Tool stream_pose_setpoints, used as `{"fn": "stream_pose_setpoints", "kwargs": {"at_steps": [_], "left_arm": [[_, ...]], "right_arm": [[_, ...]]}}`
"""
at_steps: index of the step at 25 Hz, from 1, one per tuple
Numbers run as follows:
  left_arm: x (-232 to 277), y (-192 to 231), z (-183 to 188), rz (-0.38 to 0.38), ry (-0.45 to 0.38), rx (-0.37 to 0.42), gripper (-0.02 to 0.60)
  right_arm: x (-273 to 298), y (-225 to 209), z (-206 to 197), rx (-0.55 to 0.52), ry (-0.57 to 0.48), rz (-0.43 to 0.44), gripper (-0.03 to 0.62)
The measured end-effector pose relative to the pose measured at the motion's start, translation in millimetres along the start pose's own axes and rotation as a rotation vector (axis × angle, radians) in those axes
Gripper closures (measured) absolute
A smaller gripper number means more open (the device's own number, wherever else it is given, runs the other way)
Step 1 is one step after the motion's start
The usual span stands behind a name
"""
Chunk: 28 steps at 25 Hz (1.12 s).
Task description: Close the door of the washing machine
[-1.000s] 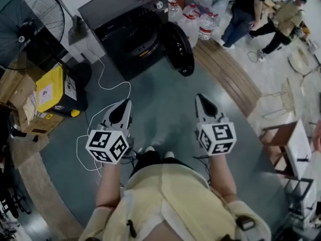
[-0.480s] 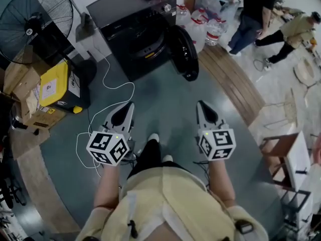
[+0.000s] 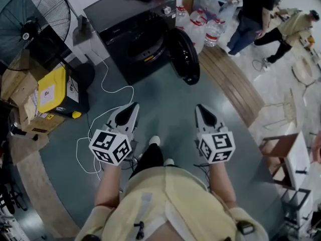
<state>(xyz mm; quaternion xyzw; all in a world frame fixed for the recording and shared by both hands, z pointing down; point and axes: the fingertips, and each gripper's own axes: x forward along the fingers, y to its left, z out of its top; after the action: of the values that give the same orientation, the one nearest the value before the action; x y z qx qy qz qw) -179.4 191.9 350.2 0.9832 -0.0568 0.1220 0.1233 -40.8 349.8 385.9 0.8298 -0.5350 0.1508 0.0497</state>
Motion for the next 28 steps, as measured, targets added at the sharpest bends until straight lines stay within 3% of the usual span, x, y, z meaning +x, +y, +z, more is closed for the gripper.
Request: {"fn": "stream_pose_setpoints", "kwargs": {"at_steps": [12,15,28], "left_arm": [[42,67,6,-0.03,0.048,-0.001,0.578],[53,85,8,-0.032,0.058,-0.004,0.578],[93,145,4,-0.089,0.1,-0.016,0.578]], "right_arm": [[73,1,20,0.008,0.003,-0.041,0.585],[92,0,22,0.015,0.013,-0.051,0.515],[155,-15,8,0.046,0.098,-0.145,0.444]]}}
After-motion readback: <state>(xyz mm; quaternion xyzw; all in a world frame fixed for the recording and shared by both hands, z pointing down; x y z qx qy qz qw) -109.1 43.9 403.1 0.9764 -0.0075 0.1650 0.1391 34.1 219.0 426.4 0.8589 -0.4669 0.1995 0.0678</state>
